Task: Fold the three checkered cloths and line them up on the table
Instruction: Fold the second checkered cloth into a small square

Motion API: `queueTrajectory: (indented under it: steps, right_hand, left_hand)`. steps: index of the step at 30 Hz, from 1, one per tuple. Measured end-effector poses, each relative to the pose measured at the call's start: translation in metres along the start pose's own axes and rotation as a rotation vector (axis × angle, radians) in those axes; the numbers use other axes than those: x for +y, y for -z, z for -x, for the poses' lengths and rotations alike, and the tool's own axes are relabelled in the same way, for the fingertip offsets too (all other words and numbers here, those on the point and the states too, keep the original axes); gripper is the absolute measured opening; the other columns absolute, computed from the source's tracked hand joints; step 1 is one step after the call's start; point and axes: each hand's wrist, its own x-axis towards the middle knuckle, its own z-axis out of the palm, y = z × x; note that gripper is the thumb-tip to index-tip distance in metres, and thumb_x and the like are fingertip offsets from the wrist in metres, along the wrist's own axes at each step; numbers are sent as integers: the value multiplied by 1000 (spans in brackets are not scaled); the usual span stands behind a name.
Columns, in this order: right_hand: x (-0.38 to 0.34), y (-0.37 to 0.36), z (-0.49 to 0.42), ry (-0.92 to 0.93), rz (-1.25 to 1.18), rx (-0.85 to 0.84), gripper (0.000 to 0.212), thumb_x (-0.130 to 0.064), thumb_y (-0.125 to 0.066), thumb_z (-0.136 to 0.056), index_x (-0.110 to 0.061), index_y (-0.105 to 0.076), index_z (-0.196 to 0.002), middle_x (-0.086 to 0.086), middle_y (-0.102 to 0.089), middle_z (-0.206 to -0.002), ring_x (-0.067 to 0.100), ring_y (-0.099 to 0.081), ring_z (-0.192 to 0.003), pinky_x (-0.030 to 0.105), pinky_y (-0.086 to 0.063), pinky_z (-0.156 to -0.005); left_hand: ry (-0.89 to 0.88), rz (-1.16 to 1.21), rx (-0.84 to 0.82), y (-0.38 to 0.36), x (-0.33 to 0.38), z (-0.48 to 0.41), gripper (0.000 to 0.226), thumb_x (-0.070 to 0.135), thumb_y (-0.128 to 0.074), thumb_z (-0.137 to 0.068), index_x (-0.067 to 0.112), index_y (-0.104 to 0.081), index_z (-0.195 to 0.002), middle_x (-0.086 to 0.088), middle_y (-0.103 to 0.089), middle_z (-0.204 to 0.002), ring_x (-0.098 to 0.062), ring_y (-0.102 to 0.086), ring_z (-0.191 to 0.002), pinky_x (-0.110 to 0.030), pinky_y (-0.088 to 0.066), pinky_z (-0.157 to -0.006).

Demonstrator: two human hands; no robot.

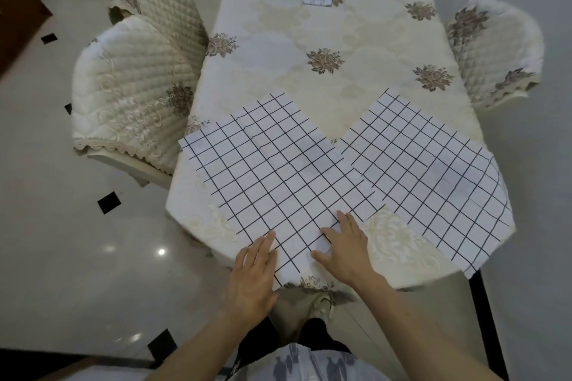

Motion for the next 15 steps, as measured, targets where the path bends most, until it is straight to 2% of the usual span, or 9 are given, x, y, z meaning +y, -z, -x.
queueTrajectory:
  steps: [4, 6, 9, 12, 15]
  right_hand:
    - [0, -2, 4, 1, 6, -23, 70, -65, -45, -81, -32, -41, -142, 10, 1, -162, 29, 7, -148, 47, -13, -115]
    - [2, -4, 7, -2, 10, -49, 73, -65, -45, -83, -32, -34, -146, 9, 4, -162, 27, 10, -148, 47, -12, -115]
    - [4, -6, 10, 7, -11, -74, 76, -67, -47, -85, -31, -29, -150, 7, 6, -162, 25, 12, -148, 47, -11, -116]
    - [5, -4, 13, 42, -82, -51, 88, -81, -47, -74, -34, -34, -147, 3, 2, -163, 20, 11, -148, 45, -10, -116]
    - [3, 2, 17, 119, -105, -10, 99, -89, -46, -61, -37, -39, -144, -1, -4, -162, 17, 7, -149, 42, -8, -117]
  left_hand:
    - [7, 42, 18, -6, -1, 2, 71, 32, -87, -55, 10, -63, -118, -13, -36, -154, -29, -36, -138, -48, -44, -102]
    - [-19, 88, 72, -5, -3, 1, 50, 26, -87, -54, 13, -67, -98, -13, -43, -149, -29, -44, -131, -45, -47, -95]
    - [-59, 159, 239, 0, -6, -2, 15, 17, -76, -70, 15, -61, -74, -10, -49, -143, -29, -52, -121, -42, -47, -87]
    - [-56, 206, 358, 12, -13, -6, 11, 13, -70, -76, 14, -60, -71, -12, -51, -140, -29, -52, -120, -41, -46, -83]
    - [-20, 265, 399, 30, -22, -10, 9, 11, -70, -75, 14, -62, -73, -13, -51, -140, -30, -51, -119, -42, -45, -82]
